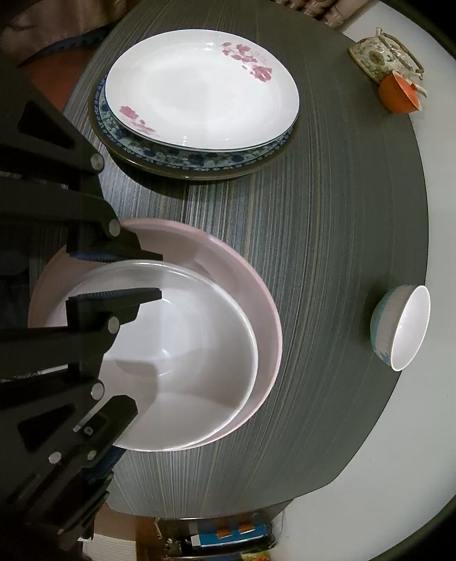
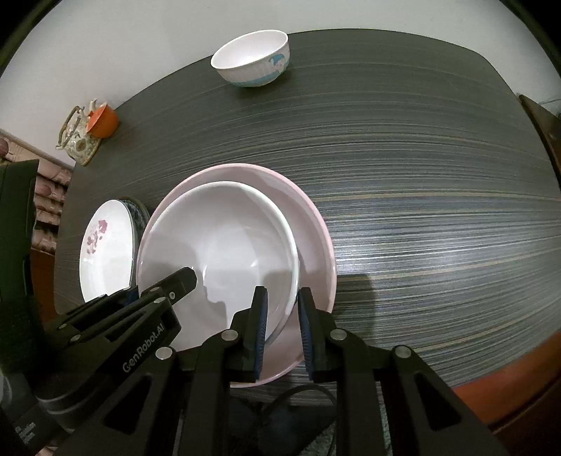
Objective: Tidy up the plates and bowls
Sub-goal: 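Carry the Rabbit bowl over the pink bowl and lower it inside, then open both grippers and pull back from the nested bowls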
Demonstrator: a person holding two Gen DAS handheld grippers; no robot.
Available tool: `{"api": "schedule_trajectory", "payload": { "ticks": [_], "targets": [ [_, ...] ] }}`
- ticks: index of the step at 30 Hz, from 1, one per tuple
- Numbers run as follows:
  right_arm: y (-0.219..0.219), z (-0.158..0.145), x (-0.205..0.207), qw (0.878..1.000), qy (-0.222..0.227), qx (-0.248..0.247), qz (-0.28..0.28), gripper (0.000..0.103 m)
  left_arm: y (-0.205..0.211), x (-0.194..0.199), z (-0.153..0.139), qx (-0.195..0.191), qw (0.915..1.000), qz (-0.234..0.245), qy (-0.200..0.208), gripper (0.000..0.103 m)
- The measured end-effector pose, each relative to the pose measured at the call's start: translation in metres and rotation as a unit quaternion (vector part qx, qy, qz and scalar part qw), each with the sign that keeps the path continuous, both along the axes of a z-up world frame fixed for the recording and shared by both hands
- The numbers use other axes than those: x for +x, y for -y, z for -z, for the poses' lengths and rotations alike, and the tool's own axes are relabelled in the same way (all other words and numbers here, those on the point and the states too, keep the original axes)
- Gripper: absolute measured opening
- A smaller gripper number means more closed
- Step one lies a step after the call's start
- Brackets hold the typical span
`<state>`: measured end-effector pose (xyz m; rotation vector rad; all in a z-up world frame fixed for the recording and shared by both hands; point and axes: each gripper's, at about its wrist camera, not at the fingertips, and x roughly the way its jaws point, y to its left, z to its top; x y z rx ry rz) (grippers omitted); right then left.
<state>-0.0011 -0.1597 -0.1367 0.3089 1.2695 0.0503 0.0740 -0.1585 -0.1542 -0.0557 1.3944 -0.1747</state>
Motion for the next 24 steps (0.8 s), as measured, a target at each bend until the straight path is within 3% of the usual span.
{"api": "schedule_trajectory", "payload": {
  "ticks": [24],
  "targets": [
    [0.006, -0.005, -0.006, 1.0, 0.006, 0.008, -0.001, 0.027, -0.011, 0.014, 0.004, -0.024, 0.9981, -0.016, -0.055, 0.019]
  ]
}}
